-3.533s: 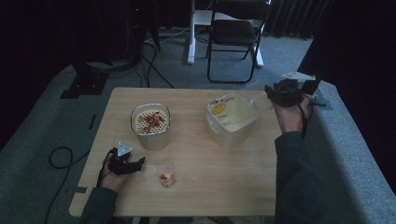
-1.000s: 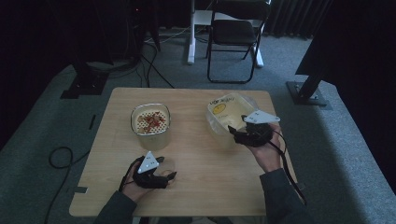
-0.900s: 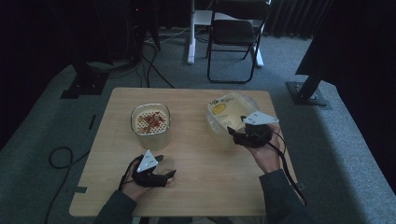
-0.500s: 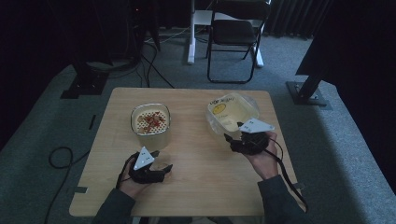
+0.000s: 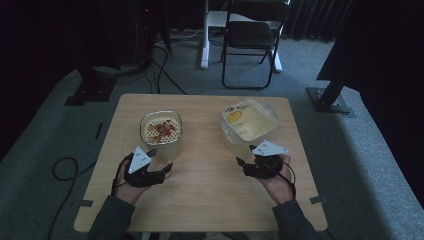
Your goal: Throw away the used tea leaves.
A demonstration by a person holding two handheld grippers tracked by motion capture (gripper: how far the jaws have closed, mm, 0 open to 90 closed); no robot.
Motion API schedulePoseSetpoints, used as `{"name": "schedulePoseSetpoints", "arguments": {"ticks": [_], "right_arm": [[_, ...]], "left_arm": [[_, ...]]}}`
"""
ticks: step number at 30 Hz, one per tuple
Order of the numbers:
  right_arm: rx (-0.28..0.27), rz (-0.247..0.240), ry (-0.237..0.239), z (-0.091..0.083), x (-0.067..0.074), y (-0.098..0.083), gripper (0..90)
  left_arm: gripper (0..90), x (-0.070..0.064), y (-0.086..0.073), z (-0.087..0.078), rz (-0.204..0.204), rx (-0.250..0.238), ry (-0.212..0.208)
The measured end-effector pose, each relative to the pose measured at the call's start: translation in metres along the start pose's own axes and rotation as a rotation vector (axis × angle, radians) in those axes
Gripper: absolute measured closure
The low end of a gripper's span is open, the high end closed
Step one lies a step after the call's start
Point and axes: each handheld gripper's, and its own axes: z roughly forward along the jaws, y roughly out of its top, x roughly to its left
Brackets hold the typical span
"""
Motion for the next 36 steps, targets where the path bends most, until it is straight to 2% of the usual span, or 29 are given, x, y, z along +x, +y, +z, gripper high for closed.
{"name": "schedulePoseSetpoints", "arguments": {"ticks": [4,9,12,17,18,20,21,24,26,27,30,36], "right_arm": [[0.018,0.010,0.019,0.010,0.008,-0.010,34.8],[0.064,0.000,0.023,0.025,0.017,-0.027,34.8],[0.083,0.015,0.029,0.032,0.021,-0.037,34.8],[0.099,0.041,0.034,0.037,0.022,-0.049,34.9],[0.100,0.048,0.035,0.037,0.022,-0.051,34.9],[0.104,0.056,0.033,0.038,0.022,-0.054,34.9],[0.118,0.060,0.029,0.041,0.022,-0.060,34.9],[0.141,0.061,0.014,0.045,0.022,-0.067,34.9],[0.145,0.063,0.011,0.046,0.022,-0.068,34.9],[0.148,0.066,0.003,0.048,0.021,-0.070,35.0],[0.151,0.077,-0.002,0.048,0.019,-0.072,34.9],[0.160,0.080,-0.009,0.048,0.018,-0.075,34.9]], "left_arm": [[23.9,0.012,0.006,-0.013,-0.014,-0.016,0.038],[23.9,0.029,0.016,-0.031,-0.020,-0.025,0.093],[23.9,0.040,0.021,-0.039,-0.022,-0.030,0.130],[23.9,0.062,0.026,-0.049,-0.050,-0.045,0.184],[23.9,0.067,0.026,-0.049,-0.054,-0.045,0.198],[23.9,0.067,0.026,-0.049,-0.054,-0.045,0.198],[23.9,0.080,0.029,-0.050,-0.069,-0.043,0.233],[23.9,0.091,0.033,-0.049,-0.075,-0.041,0.261],[24.0,0.091,0.033,-0.049,-0.075,-0.041,0.261],[23.9,0.100,0.037,-0.047,-0.083,-0.041,0.278],[23.9,0.108,0.041,-0.044,-0.085,-0.042,0.296],[23.9,0.121,0.049,-0.036,-0.086,-0.049,0.306]]}}
